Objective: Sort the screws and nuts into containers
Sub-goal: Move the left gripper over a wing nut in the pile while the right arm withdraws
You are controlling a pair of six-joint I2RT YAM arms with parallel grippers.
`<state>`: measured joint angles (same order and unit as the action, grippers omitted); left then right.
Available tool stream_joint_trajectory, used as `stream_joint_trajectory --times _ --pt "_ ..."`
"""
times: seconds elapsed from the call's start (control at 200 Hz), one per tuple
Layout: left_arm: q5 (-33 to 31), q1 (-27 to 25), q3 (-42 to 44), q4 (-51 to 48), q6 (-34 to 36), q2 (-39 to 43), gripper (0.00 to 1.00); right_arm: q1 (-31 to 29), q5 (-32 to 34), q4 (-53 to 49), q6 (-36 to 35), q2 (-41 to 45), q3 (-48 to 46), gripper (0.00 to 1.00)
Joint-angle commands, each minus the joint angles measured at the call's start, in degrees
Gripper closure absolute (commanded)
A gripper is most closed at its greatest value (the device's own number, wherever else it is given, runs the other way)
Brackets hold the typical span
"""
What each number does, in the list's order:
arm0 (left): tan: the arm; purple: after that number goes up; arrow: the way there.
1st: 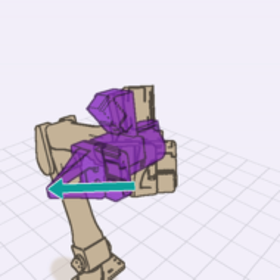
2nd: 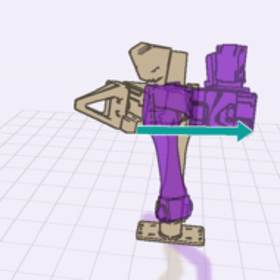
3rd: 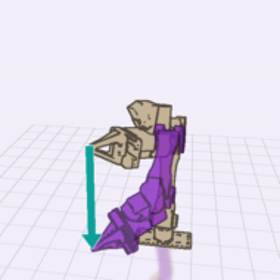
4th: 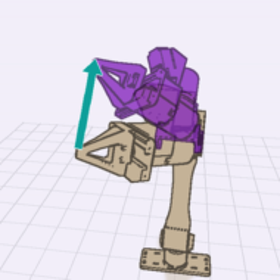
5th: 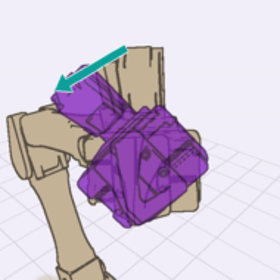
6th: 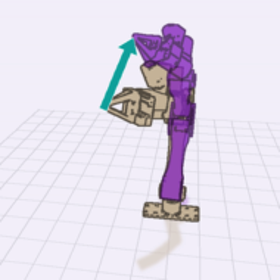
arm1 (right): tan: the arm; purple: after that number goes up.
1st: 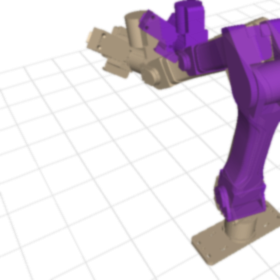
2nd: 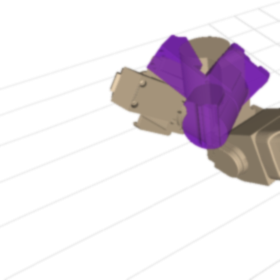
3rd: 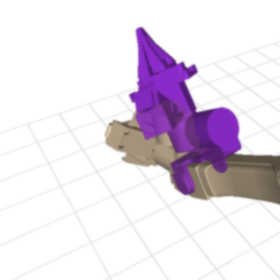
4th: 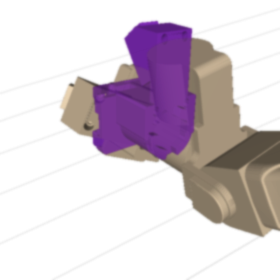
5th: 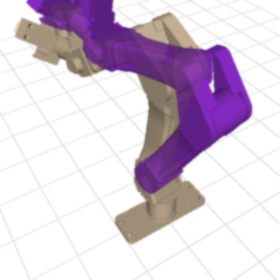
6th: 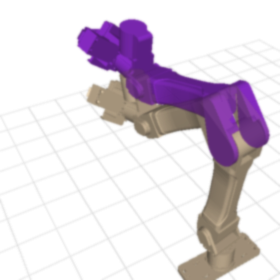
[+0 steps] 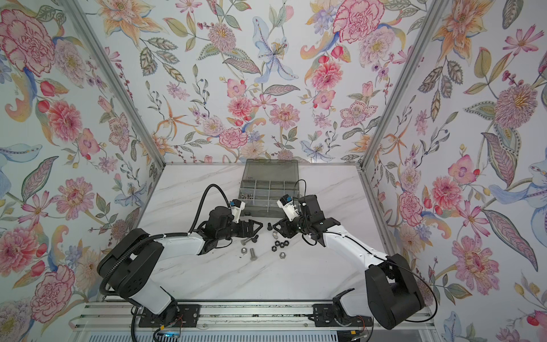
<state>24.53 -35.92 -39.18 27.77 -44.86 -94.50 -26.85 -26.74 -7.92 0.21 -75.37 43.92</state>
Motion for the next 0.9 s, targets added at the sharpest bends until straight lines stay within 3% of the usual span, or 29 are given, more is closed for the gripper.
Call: stream_joint_trajectory --times 0.0,0.661,0.896 --pt "-2.06 -2.08 -2.59 0.53 -1.11 -1.98 0.01 0.40 1.14 -0.78 1.87 4.45 -3.75 0.47" --pt "-14.32 -13.80 -17.01 -15.63 3.37 -11.72 0.11 1.60 7.30 0.01 11.52 21.90 -17.17 0.42" --pt "-17.88 -15.30 -22.31 -20.99 4.04 -14.98 0.15 1.88 8.39 1.15 13.16 28.19 -19.90 0.38"
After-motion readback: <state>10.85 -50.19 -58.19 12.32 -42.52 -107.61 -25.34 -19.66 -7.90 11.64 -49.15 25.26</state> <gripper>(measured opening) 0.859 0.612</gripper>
